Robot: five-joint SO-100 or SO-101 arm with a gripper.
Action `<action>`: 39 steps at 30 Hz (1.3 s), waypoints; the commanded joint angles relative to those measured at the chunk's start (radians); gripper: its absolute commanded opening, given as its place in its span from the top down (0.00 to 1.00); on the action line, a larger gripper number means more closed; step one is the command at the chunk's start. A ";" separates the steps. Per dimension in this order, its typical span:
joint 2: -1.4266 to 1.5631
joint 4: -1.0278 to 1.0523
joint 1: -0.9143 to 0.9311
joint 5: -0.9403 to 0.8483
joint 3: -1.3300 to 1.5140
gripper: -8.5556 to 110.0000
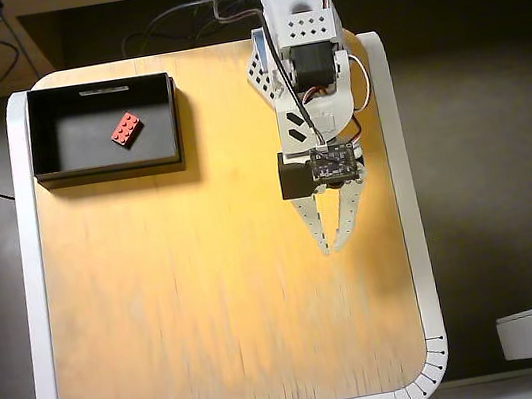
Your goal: Grasp a lego block and put it in the bin.
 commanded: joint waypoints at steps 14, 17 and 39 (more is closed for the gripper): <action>0.311 -0.017 -0.057 0.014 0.390 0.93; 0.313 0.067 -0.064 -0.008 0.390 0.93; 0.313 0.555 -0.087 -0.061 0.391 0.93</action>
